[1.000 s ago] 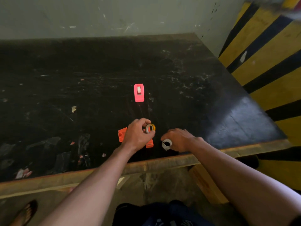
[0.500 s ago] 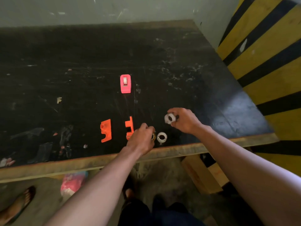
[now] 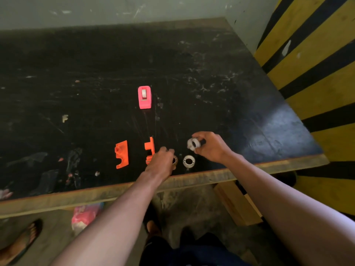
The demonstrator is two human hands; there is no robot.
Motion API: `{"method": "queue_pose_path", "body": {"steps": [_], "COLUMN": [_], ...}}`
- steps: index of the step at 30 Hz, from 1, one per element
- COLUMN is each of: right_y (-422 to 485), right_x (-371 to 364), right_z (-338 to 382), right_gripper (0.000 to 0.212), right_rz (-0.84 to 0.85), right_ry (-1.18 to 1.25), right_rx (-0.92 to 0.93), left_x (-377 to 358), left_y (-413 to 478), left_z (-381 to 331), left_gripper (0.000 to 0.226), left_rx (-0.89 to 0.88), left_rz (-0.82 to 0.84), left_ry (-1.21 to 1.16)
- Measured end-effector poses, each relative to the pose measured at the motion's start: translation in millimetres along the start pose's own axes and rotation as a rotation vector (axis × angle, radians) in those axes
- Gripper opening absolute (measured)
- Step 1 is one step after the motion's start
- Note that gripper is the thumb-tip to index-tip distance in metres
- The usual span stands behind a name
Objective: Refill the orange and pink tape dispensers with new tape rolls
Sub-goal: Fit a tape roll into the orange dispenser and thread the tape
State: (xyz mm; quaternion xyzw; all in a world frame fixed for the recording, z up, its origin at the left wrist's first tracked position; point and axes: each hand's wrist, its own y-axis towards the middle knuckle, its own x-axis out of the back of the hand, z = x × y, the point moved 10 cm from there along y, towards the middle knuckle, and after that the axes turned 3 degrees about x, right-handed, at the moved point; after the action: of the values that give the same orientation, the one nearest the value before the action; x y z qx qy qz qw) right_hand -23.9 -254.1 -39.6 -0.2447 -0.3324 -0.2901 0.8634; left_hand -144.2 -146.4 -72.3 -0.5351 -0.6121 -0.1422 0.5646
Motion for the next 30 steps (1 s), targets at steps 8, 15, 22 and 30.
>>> {"method": "queue_pose_path", "body": {"steps": [8,15,22,30], "right_y": [1.1,-4.3,0.0,-7.8], "right_x": [-13.7,-46.4,-62.4,-82.5], "right_z": [16.0,35.7,90.2,109.9], "right_gripper": [0.053,0.054,0.051,0.055], "right_rz": [0.065,0.212,0.198,0.231], "right_ry": [0.191,0.555,0.593,0.592], "right_rx": [0.011,-0.087,-0.026,-0.048], "left_x": [23.1,40.6,71.0,61.8], "left_y": [-15.9,-39.0,-38.1,-43.8], "left_z": [2.3,33.5,79.5,107.2], "left_gripper": [0.062,0.057,0.043,0.034], "left_rx": [0.050,0.126,0.059,0.088], "left_rz": [-0.152,-0.244,-0.273,-0.173], "left_ry": [-0.230,-0.751,-0.903,-1.159]}}
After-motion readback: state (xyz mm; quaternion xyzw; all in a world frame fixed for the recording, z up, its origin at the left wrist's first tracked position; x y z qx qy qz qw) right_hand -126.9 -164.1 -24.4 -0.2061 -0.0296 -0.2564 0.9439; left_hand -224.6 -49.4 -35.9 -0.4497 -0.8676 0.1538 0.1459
